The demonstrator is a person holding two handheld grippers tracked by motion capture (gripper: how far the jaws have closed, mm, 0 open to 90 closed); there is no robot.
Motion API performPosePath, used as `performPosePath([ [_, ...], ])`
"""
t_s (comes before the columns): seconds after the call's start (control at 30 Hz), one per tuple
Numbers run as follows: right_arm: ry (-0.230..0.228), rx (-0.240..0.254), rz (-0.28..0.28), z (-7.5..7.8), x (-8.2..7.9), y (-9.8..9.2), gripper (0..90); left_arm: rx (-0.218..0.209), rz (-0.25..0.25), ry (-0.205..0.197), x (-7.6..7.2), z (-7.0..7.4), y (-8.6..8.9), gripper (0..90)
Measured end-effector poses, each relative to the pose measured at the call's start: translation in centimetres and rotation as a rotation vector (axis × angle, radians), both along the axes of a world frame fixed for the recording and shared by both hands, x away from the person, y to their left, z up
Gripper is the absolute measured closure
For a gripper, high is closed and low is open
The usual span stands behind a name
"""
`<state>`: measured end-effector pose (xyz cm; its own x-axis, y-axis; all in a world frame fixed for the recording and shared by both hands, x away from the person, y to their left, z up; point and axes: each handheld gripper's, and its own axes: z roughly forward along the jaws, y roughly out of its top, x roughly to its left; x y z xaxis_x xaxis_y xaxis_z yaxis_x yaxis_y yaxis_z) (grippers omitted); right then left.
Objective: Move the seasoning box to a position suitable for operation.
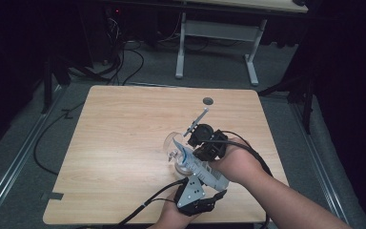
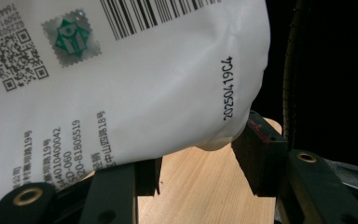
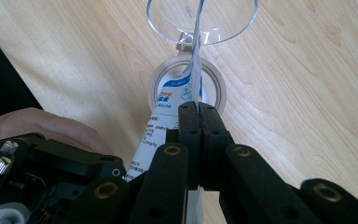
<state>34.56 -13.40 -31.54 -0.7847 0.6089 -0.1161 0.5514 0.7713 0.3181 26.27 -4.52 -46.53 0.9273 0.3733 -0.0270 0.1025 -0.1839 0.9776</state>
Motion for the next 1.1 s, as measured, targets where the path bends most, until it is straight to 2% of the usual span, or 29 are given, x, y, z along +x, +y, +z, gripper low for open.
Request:
performPosePath([
  [1.1, -0.009, -0.001, 0.009, 0.03, 0.05, 0.26, 89.8, -0.002, 0.004, -0.009, 0.14, -0.02, 0.16, 54.5],
])
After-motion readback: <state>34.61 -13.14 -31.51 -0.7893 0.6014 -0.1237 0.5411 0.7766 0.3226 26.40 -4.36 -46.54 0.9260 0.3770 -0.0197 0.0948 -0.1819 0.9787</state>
